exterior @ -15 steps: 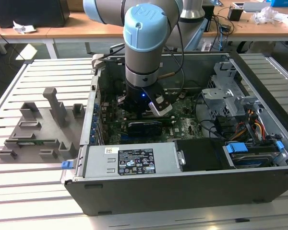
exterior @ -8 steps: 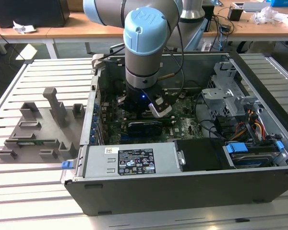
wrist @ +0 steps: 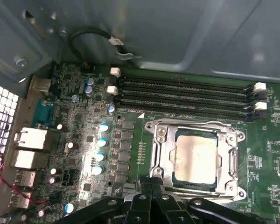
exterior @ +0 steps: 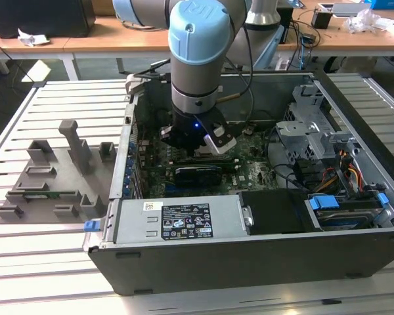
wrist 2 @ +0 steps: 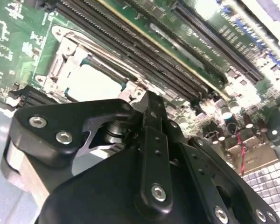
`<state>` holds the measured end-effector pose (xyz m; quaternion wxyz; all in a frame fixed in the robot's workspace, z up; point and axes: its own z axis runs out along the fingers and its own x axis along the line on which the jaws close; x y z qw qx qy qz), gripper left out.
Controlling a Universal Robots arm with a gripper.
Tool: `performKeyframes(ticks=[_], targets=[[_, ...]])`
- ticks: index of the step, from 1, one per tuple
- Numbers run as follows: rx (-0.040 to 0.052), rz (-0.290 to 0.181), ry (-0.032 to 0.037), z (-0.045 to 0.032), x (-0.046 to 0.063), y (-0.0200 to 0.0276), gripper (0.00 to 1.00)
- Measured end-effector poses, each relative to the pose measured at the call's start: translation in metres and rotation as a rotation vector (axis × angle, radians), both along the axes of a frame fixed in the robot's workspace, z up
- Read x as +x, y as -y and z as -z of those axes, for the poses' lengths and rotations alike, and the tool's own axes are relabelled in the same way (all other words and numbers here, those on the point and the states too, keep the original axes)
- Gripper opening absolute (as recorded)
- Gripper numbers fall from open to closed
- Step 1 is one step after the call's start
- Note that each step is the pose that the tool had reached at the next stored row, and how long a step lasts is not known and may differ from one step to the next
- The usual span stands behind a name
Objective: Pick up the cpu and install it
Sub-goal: 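Install the second cpu locking lever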
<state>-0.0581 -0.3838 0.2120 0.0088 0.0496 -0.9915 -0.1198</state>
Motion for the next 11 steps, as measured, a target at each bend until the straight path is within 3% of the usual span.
performKeyframes(ticks=[5, 7, 8, 11], targets=[[-0.0006, 0.0, -0.0233, 0.0002, 0.023, -0.0128, 0.11], [-0.0038, 0.0, -0.0253, 0.0003, 0.026, -0.0196, 0.11], [-0.0113, 0.0, -0.0256, 0.0002, 0.027, -0.023, 0.11], [-0.066, 0.001, -0.0254, 0.0, 0.027, -0.0363, 0.11]])
